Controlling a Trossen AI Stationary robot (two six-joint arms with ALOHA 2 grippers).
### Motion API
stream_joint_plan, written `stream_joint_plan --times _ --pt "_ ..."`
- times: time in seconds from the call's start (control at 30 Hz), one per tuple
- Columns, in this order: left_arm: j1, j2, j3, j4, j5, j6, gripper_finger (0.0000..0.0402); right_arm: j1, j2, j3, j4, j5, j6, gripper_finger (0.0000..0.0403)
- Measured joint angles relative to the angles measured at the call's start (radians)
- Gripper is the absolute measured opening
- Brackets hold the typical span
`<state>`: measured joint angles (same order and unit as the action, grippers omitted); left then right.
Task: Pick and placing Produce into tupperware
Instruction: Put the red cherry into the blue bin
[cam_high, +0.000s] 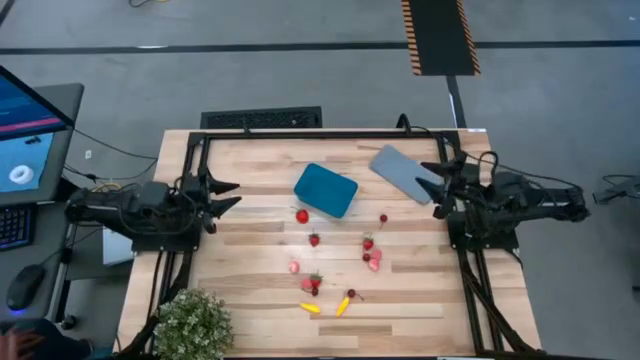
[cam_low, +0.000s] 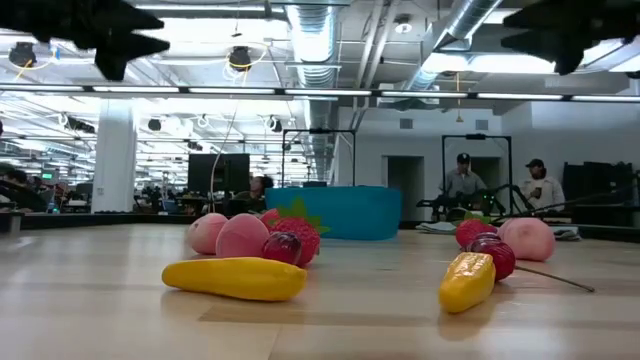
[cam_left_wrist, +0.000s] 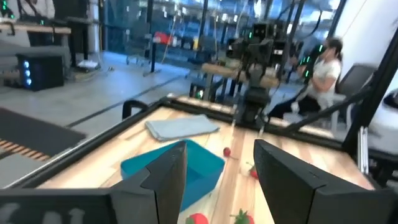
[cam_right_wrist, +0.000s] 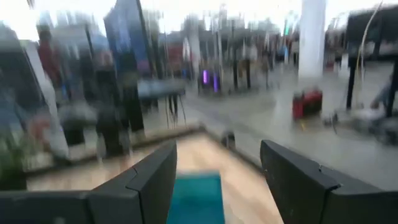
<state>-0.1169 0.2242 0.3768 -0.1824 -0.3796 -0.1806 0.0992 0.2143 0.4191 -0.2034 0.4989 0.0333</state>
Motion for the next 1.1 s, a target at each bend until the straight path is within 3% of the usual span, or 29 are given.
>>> stream_joint_plan --times 0.13,0.33,0.53,0.83,1.1 --pt "0.0 0.173 0.173 -0.128 -0.019 0.005 0.0178 -0.009 0.213 0.184 -0.184 0.0 0.049 0.0256" --pt "0.0 0.401 0.388 -0.283 -0.021 0.024 0.0178 -0.053 0.566 0.478 -0.608 -0.032 0.099 0.0255" --pt "0.0 0.518 0.461 -0.298 -0.022 0.043 0.0178 -0.103 0.834 0.652 -0.848 -0.224 0.089 0.0247" --pt "-0.001 0.541 0.454 -0.333 0.001 -0.017 0.0178 -0.1 0.96 0.61 -0.775 -0.421 0.08 0.0223" --pt "0.0 0.55 0.436 -0.361 0.017 -0.041 0.0178 -0.101 1.033 0.46 -0.66 -0.473 0.077 0.0221"
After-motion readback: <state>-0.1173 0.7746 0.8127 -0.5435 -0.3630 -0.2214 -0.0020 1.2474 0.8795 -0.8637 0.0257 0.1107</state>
